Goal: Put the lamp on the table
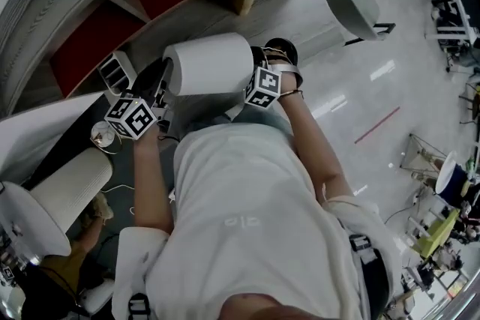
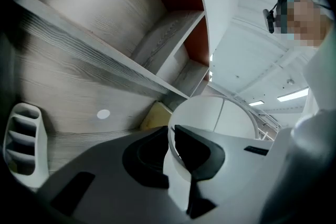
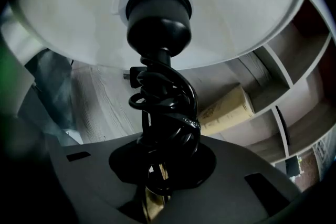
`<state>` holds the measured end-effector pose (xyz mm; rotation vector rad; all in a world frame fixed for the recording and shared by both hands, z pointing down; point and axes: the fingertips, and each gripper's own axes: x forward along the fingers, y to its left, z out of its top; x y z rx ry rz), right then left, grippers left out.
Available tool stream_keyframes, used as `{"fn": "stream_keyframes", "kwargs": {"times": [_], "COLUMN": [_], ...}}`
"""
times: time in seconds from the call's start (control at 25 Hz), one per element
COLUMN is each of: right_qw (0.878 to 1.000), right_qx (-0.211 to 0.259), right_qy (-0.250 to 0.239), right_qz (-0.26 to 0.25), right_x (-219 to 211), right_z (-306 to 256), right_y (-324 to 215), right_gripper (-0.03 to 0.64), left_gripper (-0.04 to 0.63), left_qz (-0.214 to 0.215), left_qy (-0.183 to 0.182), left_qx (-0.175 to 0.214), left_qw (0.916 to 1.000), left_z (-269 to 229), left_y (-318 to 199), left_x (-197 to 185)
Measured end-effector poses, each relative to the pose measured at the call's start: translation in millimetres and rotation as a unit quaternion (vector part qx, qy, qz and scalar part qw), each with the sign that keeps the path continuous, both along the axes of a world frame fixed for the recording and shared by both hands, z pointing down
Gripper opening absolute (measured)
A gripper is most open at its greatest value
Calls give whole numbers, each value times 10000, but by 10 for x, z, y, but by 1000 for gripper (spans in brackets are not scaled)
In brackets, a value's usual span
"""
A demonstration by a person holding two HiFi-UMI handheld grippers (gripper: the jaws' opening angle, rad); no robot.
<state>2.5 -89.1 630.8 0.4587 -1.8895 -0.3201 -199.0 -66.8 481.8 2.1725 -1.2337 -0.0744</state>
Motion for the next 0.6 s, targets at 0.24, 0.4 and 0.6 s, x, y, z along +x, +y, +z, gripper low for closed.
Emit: {"fn": "stream_keyframes", "kwargs": {"times": [0.24,0.4,0.6], "right_qw": [9960,9908,9837], "right_qx": [-222,-405,-634], "right_qy": [-224,-355,-474], "right_qz": [-837,-1242,-1612], "right_x": [-340,-431,-548], "right_z": [225,348,451], "right_y": [-178,-241,-284], "right_gripper": [92,92,95], "left_gripper": [51,51,51], "left_qz": [-864,-1310,-1695], "left_qy": [-189,-279,-439], "left_qx": [-216,-377,-547], "left_qw": [9958,9903,9830], "left_z": [104,159,196], "left_y": [121,160,165], "left_x": [-192,-184,-209]}}
